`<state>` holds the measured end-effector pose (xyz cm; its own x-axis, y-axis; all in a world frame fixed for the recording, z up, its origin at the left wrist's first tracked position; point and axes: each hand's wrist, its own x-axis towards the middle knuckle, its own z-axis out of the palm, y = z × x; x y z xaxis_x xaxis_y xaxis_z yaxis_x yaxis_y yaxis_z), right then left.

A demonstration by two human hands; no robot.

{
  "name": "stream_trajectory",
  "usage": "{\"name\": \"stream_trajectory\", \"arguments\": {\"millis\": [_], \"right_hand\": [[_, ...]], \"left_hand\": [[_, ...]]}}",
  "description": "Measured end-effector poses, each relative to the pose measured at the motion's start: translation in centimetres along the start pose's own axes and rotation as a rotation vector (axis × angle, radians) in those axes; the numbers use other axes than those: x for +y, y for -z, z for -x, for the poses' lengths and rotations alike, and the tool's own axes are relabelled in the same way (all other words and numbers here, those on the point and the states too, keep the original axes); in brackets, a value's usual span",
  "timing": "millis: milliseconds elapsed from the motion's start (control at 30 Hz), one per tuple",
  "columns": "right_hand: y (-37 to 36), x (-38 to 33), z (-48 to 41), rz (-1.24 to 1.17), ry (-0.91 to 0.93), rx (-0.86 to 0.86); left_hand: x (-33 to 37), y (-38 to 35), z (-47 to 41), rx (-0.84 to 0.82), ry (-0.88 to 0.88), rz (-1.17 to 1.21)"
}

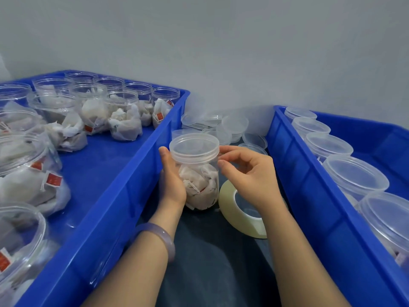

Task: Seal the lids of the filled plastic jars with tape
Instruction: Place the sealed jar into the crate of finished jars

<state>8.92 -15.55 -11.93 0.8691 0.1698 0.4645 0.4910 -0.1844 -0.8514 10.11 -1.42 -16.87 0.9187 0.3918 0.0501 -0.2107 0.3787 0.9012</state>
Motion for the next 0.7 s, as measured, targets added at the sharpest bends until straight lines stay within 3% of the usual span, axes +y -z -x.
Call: {"name": "stream_trajectory", "arguments": {"millis": [233, 500, 700], "right_hand": [[2.4, -1.9, -0.7, 0.139, -0.094, -0.238], [1.9, -1.9, -0.7, 0.210, -0.079, -0.178], [1.8, -1.8, -0.6, 0.129, -0.054, -0.150]], "left_hand": [[-0.1, 0.2, -0.1, -0.016, 0.036, 0.027], [0.5, -0.1, 0.1, -0.109, 0.034, 0.098], [0.8, -0.5, 0.6, -0.179, 0.060, 0.213]]}}
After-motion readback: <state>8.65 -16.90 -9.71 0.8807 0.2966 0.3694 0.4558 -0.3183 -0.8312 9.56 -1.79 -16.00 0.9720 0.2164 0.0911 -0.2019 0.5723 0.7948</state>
